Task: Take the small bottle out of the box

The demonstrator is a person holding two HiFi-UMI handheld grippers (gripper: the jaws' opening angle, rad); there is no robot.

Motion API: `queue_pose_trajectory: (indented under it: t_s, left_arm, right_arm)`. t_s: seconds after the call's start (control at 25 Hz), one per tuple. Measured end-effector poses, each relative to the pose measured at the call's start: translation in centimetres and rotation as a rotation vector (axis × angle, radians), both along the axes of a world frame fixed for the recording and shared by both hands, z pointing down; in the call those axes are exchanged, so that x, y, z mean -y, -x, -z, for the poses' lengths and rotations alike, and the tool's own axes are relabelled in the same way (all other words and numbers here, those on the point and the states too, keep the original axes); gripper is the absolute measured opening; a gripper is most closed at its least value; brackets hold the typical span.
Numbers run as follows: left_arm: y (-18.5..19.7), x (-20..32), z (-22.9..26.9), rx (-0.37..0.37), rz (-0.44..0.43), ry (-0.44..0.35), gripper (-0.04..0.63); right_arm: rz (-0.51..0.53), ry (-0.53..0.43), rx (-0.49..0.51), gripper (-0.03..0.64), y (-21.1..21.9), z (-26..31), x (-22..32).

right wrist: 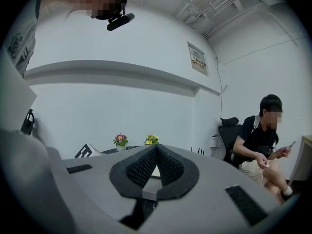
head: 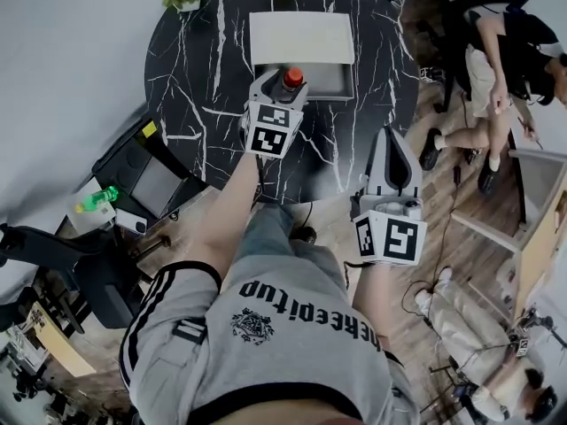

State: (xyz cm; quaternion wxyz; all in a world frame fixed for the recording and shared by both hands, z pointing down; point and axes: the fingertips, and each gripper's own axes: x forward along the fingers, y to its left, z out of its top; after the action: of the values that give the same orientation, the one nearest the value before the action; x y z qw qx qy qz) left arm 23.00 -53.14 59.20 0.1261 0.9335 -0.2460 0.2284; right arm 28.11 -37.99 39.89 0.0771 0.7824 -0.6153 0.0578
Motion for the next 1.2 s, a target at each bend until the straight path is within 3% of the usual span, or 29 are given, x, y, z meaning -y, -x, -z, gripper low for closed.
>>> queue_pose_trajectory:
  t_s: [0.48,0.68,0.8,1.2]
  left_arm:
    - [-1.2,0.5,-2.4,0.094,0.024,0.011,0.222]
    - [-1.3,1.2,-1.8,0.086,0.065,-0.017,0.218]
    - [-1.3,1.3,-1.9,0.086,0.081,-0.014,0.178]
    - [-0.6,1.1,-1.1,0.089,0.083,-0.043,0.147]
  right_arm:
    - [-0.016,0.018,0.008,0.0,-0.7,-0.9,0.1]
    - [-0.017,0.025,0.008,0.0,-0.8,-1.2,0.1]
    - [-0.021,0.025,0.009,0.0,-0.9,-1.2,0.0]
    - [-0.019,0.008,0.009,0.0,-0.6,-0.9,-0.4]
